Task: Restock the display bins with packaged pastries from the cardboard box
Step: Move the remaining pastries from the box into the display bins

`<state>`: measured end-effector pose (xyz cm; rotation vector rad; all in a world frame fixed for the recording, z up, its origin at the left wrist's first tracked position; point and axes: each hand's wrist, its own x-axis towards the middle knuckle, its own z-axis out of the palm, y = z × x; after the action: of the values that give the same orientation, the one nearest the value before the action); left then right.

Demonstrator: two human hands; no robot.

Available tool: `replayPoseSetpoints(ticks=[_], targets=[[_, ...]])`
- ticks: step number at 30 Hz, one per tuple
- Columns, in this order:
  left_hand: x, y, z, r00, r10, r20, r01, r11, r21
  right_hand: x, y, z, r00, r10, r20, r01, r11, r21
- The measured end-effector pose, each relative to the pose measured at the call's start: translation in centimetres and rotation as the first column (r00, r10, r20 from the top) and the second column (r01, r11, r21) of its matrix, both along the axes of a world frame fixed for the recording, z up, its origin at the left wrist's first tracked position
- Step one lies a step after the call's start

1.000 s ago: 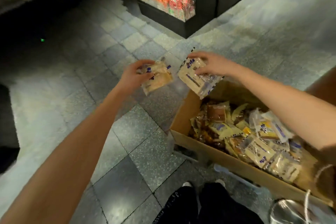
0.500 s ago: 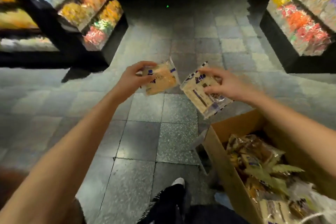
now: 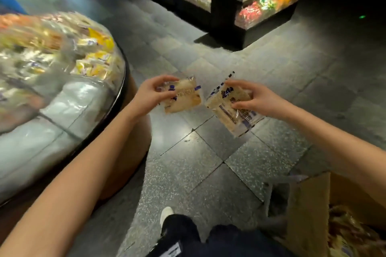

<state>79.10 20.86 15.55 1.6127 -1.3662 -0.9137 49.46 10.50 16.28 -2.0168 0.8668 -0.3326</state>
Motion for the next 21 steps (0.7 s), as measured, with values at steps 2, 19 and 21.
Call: replayPoseSetpoints(ticks=[2, 19, 21], targets=[[2.8, 3.2, 0.1, 0.996, 0.086, -0.036, -0.087, 0.996, -0.024, 4.1, 0.9, 0.4, 0.997, 0.078, -0.002, -0.078, 0.997, -0.006], [30.0, 29.2, 0.5, 0.837, 0.544, -0.059, -0.547, 0.835, -0.058, 40.7, 15.5, -0.2, 0.88, 0.467, 0.089, -0.446, 0.875, -0.187], [32.4, 32.1, 0.6, 0.812, 0.581, -0.061, -0.584, 0.81, -0.055, 44.1, 17.8, -0.3, 0.865, 0.499, 0.053, -0.478, 0.85, -0.222]])
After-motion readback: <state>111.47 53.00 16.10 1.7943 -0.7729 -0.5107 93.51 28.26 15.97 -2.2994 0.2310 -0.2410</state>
